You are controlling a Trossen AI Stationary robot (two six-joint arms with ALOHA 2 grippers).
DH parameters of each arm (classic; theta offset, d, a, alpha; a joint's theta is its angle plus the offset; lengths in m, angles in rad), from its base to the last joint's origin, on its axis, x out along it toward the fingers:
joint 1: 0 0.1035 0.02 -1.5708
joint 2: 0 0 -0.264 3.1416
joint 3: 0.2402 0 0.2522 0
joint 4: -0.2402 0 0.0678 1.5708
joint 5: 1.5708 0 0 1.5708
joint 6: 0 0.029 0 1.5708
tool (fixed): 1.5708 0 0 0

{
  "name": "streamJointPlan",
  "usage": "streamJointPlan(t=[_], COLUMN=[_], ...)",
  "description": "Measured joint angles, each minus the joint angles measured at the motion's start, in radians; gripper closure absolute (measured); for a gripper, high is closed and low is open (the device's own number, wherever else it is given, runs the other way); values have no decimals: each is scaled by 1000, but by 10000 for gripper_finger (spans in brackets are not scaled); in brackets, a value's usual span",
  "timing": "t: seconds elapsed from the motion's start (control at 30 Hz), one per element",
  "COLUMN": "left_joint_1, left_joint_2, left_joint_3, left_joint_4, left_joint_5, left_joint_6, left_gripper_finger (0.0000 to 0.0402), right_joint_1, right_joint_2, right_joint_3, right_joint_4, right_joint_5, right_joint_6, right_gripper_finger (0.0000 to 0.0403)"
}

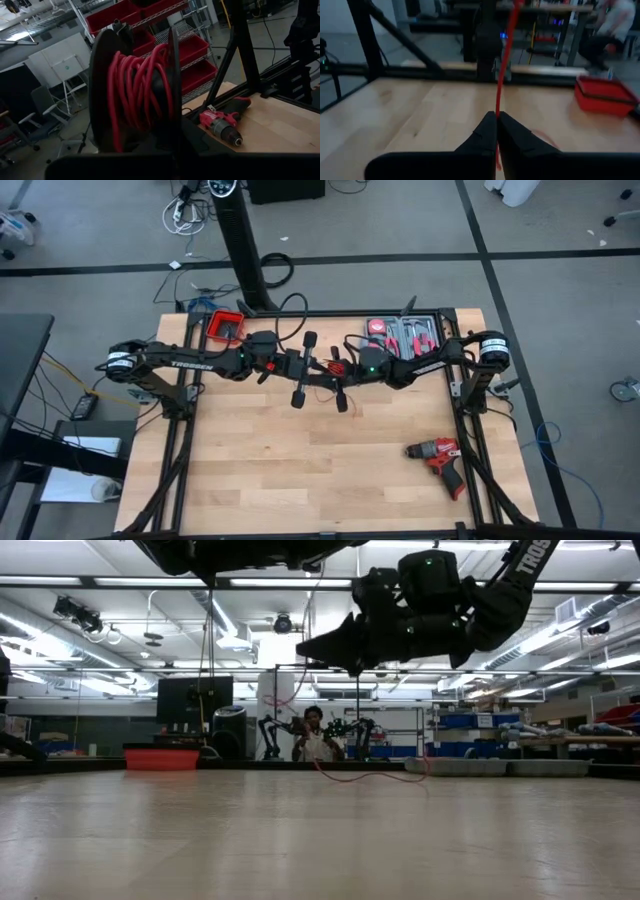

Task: Coil cords
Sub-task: Coil the red wire onto the black spool

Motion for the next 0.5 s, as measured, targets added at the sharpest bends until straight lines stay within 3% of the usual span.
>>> streamJointPlan(t=[0.3, 0.5], left_joint_1=[0, 9], left_joint_2=[2, 1], left_joint_3=[-1, 0], left_joint_4=[-84, -228], left_joint_5=[-3, -132], left_joint_6=[-30, -133], left_gripper_finger=[396, 396], right_joint_1=[-1, -1], right_joint_2=[-62, -207], right_joint_3=[-49, -112], right_joint_4=[-226, -383], right_joint_5=[-32, -19], right_joint_6=[-5, -23], right_gripper_finger=[401, 401])
